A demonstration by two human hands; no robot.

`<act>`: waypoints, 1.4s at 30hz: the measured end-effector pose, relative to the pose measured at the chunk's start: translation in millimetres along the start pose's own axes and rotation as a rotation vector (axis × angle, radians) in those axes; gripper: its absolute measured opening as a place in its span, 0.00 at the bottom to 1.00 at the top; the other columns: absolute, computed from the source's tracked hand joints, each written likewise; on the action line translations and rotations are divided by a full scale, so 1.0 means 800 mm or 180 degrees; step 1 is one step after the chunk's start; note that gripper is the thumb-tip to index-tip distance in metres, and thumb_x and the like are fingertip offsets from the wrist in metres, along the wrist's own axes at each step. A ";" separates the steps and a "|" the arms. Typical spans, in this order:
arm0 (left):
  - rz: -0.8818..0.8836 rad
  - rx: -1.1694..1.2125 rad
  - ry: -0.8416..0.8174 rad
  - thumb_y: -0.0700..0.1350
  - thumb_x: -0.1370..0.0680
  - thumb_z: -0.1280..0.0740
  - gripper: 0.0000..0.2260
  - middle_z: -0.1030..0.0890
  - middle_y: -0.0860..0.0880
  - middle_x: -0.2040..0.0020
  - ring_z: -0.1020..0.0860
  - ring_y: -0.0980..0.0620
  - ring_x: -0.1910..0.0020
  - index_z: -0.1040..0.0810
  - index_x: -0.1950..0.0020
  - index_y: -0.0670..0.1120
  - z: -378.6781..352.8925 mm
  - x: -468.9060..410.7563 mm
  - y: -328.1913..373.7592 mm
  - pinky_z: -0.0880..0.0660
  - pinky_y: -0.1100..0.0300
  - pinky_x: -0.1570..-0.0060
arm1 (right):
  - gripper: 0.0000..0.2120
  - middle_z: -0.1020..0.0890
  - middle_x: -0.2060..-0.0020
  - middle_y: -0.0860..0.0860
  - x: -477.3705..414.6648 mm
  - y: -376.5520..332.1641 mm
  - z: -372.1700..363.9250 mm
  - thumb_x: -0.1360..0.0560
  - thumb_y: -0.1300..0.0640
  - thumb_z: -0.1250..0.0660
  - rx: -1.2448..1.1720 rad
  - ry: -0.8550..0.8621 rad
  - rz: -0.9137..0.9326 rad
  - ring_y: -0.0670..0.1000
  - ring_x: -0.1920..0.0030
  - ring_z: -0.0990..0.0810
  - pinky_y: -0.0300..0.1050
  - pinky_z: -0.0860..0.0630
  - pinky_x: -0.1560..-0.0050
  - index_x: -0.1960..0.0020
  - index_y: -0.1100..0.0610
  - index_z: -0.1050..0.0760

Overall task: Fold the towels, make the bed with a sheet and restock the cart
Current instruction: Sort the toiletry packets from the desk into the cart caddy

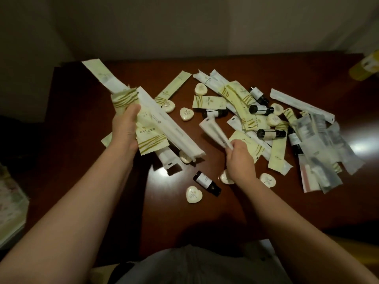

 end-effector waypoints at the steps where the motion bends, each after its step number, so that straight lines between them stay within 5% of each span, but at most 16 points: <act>1: -0.0026 -0.0004 -0.0017 0.39 0.23 0.36 0.04 0.19 0.45 0.52 0.18 0.47 0.52 0.25 0.51 0.47 0.003 -0.001 0.003 0.21 0.50 0.52 | 0.10 0.24 0.53 0.57 0.003 0.000 0.009 0.18 0.54 0.45 -0.0181 0.0139 -0.0055 0.58 0.61 0.24 0.50 0.29 0.65 0.43 0.60 0.32; 5: -0.0045 -0.0285 -0.0099 0.38 0.24 0.36 0.05 0.19 0.47 0.54 0.19 0.50 0.56 0.24 0.49 0.45 0.018 -0.003 -0.001 0.21 0.54 0.56 | 0.15 0.23 0.56 0.55 0.026 0.003 0.042 0.18 0.54 0.46 -0.0315 0.0424 -0.0119 0.58 0.57 0.23 0.46 0.33 0.62 0.35 0.60 0.34; 9: 0.0270 -0.0529 -0.0242 0.39 0.24 0.35 0.03 0.19 0.47 0.57 0.19 0.50 0.58 0.23 0.52 0.46 0.038 -0.007 -0.023 0.23 0.53 0.56 | 0.29 0.27 0.43 0.54 0.069 0.017 0.017 0.24 0.36 0.41 0.0387 -0.0052 -0.0209 0.56 0.46 0.24 0.49 0.27 0.52 0.32 0.55 0.35; 14: 0.0552 -0.0912 -0.0562 0.39 0.22 0.36 0.03 0.20 0.46 0.58 0.20 0.49 0.60 0.24 0.53 0.46 0.050 0.000 -0.052 0.24 0.55 0.60 | 0.44 0.44 0.26 0.55 0.101 0.008 -0.046 0.31 0.26 0.43 0.0566 -0.0170 -0.0658 0.57 0.28 0.44 0.56 0.42 0.31 0.23 0.49 0.48; 18: 0.0685 -0.1449 -0.0676 0.39 0.23 0.35 0.02 0.20 0.45 0.58 0.20 0.46 0.60 0.23 0.54 0.45 0.070 -0.001 -0.066 0.25 0.56 0.63 | 0.51 0.56 0.23 0.56 0.103 -0.025 -0.076 0.35 0.23 0.44 0.0595 -0.0202 -0.0505 0.59 0.24 0.53 0.58 0.50 0.28 0.22 0.47 0.61; 22: 0.0796 -0.1504 -0.0787 0.38 0.23 0.36 0.04 0.20 0.45 0.57 0.21 0.46 0.59 0.23 0.53 0.45 0.086 0.002 -0.076 0.25 0.55 0.61 | 0.49 0.52 0.23 0.55 0.090 -0.049 -0.092 0.33 0.24 0.45 0.0858 -0.0103 -0.0363 0.59 0.26 0.48 0.56 0.46 0.30 0.22 0.47 0.59; 27: 0.0884 -0.1525 -0.0859 0.38 0.23 0.36 0.04 0.20 0.45 0.57 0.20 0.45 0.58 0.23 0.52 0.45 0.096 -0.002 -0.083 0.23 0.51 0.55 | 0.36 0.31 0.35 0.55 0.055 -0.061 -0.084 0.28 0.34 0.37 0.0678 0.0270 -0.0332 0.58 0.40 0.32 0.50 0.33 0.43 0.28 0.52 0.39; 31: 0.0977 -0.1454 -0.0835 0.37 0.23 0.36 0.05 0.20 0.45 0.59 0.20 0.45 0.59 0.23 0.54 0.45 0.097 -0.005 -0.086 0.24 0.50 0.54 | 0.23 0.32 0.41 0.56 0.046 -0.064 -0.078 0.27 0.49 0.34 0.0438 0.0061 -0.0236 0.59 0.46 0.27 0.48 0.29 0.53 0.37 0.58 0.33; 37: 0.1108 -0.1406 -0.0870 0.38 0.23 0.36 0.03 0.20 0.44 0.58 0.20 0.44 0.59 0.23 0.53 0.45 0.097 -0.011 -0.082 0.24 0.48 0.52 | 0.19 0.32 0.45 0.53 0.034 -0.080 -0.058 0.27 0.50 0.33 -0.0067 0.0066 -0.0397 0.53 0.58 0.26 0.45 0.29 0.60 0.40 0.59 0.29; 42: 0.1109 -0.1322 -0.0833 0.39 0.23 0.36 0.03 0.19 0.44 0.60 0.20 0.44 0.59 0.23 0.54 0.44 0.099 -0.014 -0.069 0.24 0.49 0.53 | 0.19 0.29 0.44 0.54 0.010 -0.133 -0.074 0.27 0.50 0.32 0.0247 -0.0238 0.0200 0.56 0.50 0.25 0.45 0.29 0.58 0.40 0.57 0.30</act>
Point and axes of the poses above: each hand's wrist, its own x-axis away from the middle knuckle, its own z-axis out of the back of the hand, y = z × x, the point moved 6 cm from there along -x, towards the middle knuckle
